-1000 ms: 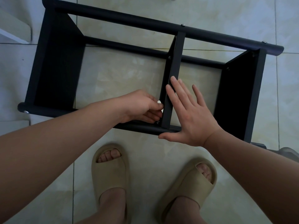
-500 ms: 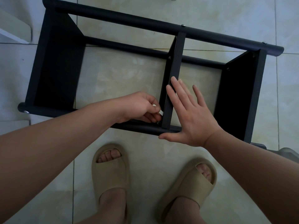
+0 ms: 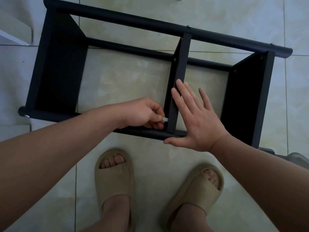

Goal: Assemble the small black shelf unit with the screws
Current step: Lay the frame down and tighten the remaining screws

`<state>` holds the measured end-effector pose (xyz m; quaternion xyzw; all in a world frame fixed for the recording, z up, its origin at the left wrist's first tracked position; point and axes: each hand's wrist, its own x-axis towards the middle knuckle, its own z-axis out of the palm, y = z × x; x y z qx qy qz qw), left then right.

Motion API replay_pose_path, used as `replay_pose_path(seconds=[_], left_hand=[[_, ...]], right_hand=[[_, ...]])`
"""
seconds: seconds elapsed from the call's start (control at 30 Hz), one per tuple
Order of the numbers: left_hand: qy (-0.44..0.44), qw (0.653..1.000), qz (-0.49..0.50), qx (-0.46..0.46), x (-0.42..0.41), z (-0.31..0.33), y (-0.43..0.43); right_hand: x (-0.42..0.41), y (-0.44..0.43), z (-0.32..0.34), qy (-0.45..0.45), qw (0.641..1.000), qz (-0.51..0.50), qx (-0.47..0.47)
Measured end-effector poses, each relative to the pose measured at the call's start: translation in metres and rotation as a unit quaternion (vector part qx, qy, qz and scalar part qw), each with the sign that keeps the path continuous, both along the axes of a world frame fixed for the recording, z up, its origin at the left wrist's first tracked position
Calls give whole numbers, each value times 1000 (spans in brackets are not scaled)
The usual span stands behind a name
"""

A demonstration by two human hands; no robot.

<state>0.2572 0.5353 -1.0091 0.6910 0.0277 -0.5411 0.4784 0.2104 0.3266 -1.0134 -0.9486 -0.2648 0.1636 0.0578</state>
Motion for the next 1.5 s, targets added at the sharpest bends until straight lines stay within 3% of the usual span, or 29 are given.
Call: replay_pose_path(seconds=[0.63,0.7,0.83,1.0,1.3,1.5], left_hand=[[-89,985,-108,96,-3,-1,6],[-136,967,-157,149,-2,6,11],[-253,880,-283,286,3,38,23],[-299,875,-275,265,11,109,13],[-383,863,-276,180,-7,234,-80],[-375,874,-275,143,-60,257,-158]], right_hand=[[-1,-1,-1,6,1000,5,1],[-1,0,4,22,1000,4,-12],[-1,3,25,58,997,-32,-36],[-27,-19,75,52,991,-121,-36],[-113,-84,179,-25,965,-238,-104],[-175,-142,212,-42,936,-321,-139]])
